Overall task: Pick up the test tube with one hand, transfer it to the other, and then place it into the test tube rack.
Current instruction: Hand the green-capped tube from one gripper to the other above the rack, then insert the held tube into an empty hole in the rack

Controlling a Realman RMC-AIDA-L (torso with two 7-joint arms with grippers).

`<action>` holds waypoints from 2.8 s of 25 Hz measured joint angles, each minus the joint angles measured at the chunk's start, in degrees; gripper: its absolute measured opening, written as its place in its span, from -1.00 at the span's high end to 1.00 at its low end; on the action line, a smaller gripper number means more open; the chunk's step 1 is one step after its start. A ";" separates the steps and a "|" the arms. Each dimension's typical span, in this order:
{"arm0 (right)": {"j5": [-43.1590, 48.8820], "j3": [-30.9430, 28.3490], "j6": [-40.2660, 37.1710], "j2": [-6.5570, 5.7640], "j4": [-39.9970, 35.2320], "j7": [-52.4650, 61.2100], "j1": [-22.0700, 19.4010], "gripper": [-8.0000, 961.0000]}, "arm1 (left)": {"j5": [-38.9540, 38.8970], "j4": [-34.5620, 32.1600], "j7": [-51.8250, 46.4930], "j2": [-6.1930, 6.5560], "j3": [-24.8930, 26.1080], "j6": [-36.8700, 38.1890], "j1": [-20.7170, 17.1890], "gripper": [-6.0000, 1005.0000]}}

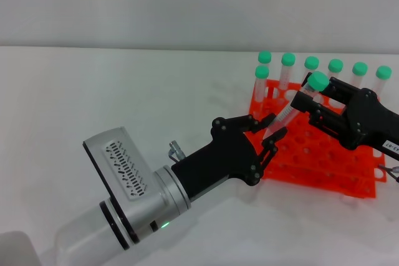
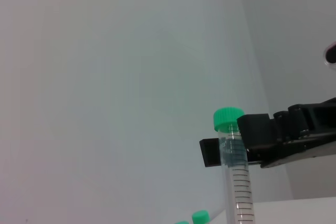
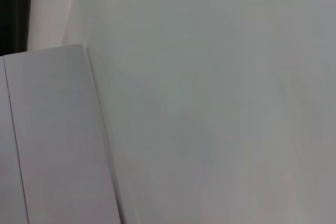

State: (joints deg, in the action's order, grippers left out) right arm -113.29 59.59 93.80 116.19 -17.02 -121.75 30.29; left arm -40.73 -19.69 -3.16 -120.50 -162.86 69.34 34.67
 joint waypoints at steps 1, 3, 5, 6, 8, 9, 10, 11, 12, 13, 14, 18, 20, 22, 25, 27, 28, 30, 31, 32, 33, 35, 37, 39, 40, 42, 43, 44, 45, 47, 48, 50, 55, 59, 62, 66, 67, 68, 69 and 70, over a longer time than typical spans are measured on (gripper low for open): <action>0.00 0.02 0.00 0.00 0.00 -0.14 0.01 -0.17 | 0.01 0.00 0.00 0.00 0.00 0.00 0.04 0.36; 0.00 0.06 -0.02 0.00 0.02 -0.62 0.02 -0.13 | 0.03 0.00 0.00 0.00 0.00 0.00 0.08 0.36; 0.00 0.09 -0.03 0.00 0.07 -1.25 0.00 0.05 | 0.04 0.00 0.00 0.00 0.00 0.00 0.12 0.35; 0.00 0.09 -0.03 0.00 0.08 -1.40 -0.05 0.15 | 0.04 0.00 0.00 0.00 0.00 0.00 0.13 0.35; -0.07 0.09 -0.03 0.00 0.08 -1.61 -0.14 0.21 | 0.05 0.00 0.00 0.00 0.00 0.00 0.13 0.35; -0.17 0.09 -0.03 0.00 0.08 -1.64 -0.17 0.24 | 0.05 0.00 0.00 0.00 0.00 0.00 0.14 0.34; -0.28 0.09 0.00 0.00 0.08 -1.72 -0.23 0.27 | 0.05 0.00 0.00 0.00 0.00 0.00 0.14 0.34; -0.38 0.09 0.06 0.00 0.08 -1.90 -0.28 0.30 | 0.05 -0.01 0.00 0.00 0.00 -0.04 0.14 0.34; -0.45 0.09 0.17 0.00 0.08 -2.18 -0.35 0.33 | 0.05 -0.03 0.00 0.00 0.00 -0.12 0.13 0.34; -0.50 0.09 0.30 0.00 0.08 -2.45 -0.42 0.36 | 0.06 -0.05 0.00 0.00 0.00 -0.22 0.13 0.33; -0.50 0.09 0.38 0.00 0.08 -2.82 -0.47 0.39 | 0.07 -0.08 0.01 0.00 0.00 -0.29 0.14 0.33; -0.50 0.09 0.47 0.00 0.13 -3.09 -0.54 0.49 | 0.08 -0.10 0.01 0.00 -0.01 -0.35 0.14 0.32; -0.50 0.23 0.50 0.01 0.16 -3.09 -0.56 0.54 | 0.09 -0.10 0.00 0.00 -0.01 -0.45 0.13 0.31; -0.50 0.30 0.50 0.00 0.16 -3.09 -0.56 0.58 | 0.09 -0.12 0.01 0.00 -0.01 -0.66 0.14 0.31; -0.48 0.40 0.49 0.00 0.18 -3.10 -0.55 0.58 | 0.27 -0.15 0.00 -0.01 0.01 -1.55 0.40 0.30; -0.47 0.45 0.50 0.00 0.18 -3.10 -0.51 0.58 | 0.90 -0.15 -0.01 -0.01 0.02 -2.23 0.58 0.30; -0.47 0.46 0.51 0.00 0.18 -3.09 -0.49 0.58 | 1.16 -0.15 -0.02 0.00 0.02 -2.49 0.68 0.29; -0.56 0.45 0.70 0.00 0.16 -3.09 -0.39 0.58 | 1.53 -0.05 -0.05 0.01 -0.01 -3.05 0.84 0.29; -0.56 0.45 0.78 0.00 0.16 -3.09 -0.35 0.58 | 1.53 -0.05 -0.05 0.01 -0.01 -3.05 0.84 0.29; -0.57 0.45 0.78 0.00 0.16 -3.08 -0.32 0.58 | 1.59 -0.05 0.05 0.02 -0.01 -3.38 0.98 0.28; -0.57 0.45 0.77 0.00 0.16 -3.08 -0.32 0.58 | 1.60 -0.05 0.07 0.02 -0.01 -3.46 1.02 0.28; -0.57 0.44 0.68 0.00 0.15 -3.08 -0.32 0.58 | 1.60 -0.05 0.08 0.01 -0.01 -3.58 1.09 0.28; -0.57 0.44 0.50 0.00 0.14 -3.07 -0.32 0.58 | 1.55 -0.05 0.10 0.01 0.03 -3.60 1.05 0.27; -0.57 0.33 0.42 0.00 0.15 -3.08 -0.33 0.58 | 1.27 -0.06 0.45 0.00 0.07 -3.60 0.84 0.27; -0.61 0.20 0.36 0.00 0.14 -3.19 -0.37 0.58 | 1.19 -0.06 0.93 0.00 0.08 -3.60 0.65 0.26; -1.10 -0.01 0.01 -0.02 0.14 -3.92 -0.49 0.58 | 1.07 -0.07 2.35 0.00 0.15 -3.54 -0.05 0.19; -1.68 -0.08 -0.38 -0.05 0.14 -4.48 -0.54 0.58 | 0.98 -0.25 3.57 0.00 0.41 -3.33 -0.79 0.13; -2.27 -0.09 -0.77 -0.07 0.14 -4.97 -0.57 0.58 | 0.92 -0.57 4.83 0.00 0.79 -3.15 -1.64 0.06; -2.84 -0.09 -1.18 -0.07 0.14 -5.48 -0.59 0.58 | 0.88 -1.07 6.24 0.00 1.34 -2.99 -2.82 -0.01; -3.92 -0.04 -1.95 -0.05 0.14 -6.51 -0.59 0.58 | 0.86 -2.32 8.98 0.01 2.86 -2.85 -5.17 -0.15; -4.55 0.07 -2.43 -0.02 0.16 -7.32 -0.49 0.58 | 0.82 -2.76 10.02 0.02 3.72 -2.66 -6.29 -0.18; -5.38 0.27 -3.35 0.01 0.38 -8.65 0.09 0.58 | 0.81 -3.26 11.43 0.06 5.61 -1.80 -8.87 -0.26; -6.35 0.51 -6.28 0.01 2.47 -12.05 3.49 0.58 | -2.08 -3.25 11.48 0.23 7.40 2.76 -13.80 -0.33; -6.59 0.42 -9.39 0.00 5.12 -15.58 6.90 0.58 | -8.02 -2.96 11.40 0.33 7.45 4.94 -16.48 -0.33; -7.48 0.35 -11.85 0.00 6.51 -17.80 8.38 0.58 | -11.96 -2.79 11.12 0.40 7.45 5.29 -17.32 -0.33; -8.47 0.38 -14.92 0.00 7.50 -19.72 9.94 0.58 | -16.79 -2.13 8.59 0.42 7.45 5.91 -18.41 -0.33; -8.63 0.46 -15.63 0.00 7.88 -20.14 10.50 0.58 | -17.45 -1.78 7.93 0.43 7.45 6.16 -18.54 -0.33; -8.76 0.51 -16.17 0.00 8.13 -20.41 10.87 0.58 | -19.33 -0.78 6.15 0.43 7.46 6.63 -18.79 -0.33; -8.88 0.62 -17.19 0.00 8.62 -20.87 11.53 0.58 | -19.33 -0.78 6.15 0.43 7.46 6.63 -18.79 -0.33; -8.89 0.62 -18.20 0.01 9.07 -21.25 12.06 0.58 | -19.95 -0.51 5.64 0.42 7.47 6.70 -18.81 -0.33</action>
State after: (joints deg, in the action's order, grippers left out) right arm -122.18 60.21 75.60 116.20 -7.95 -143.00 42.36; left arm -60.68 -20.20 2.48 -120.07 -155.39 76.04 15.87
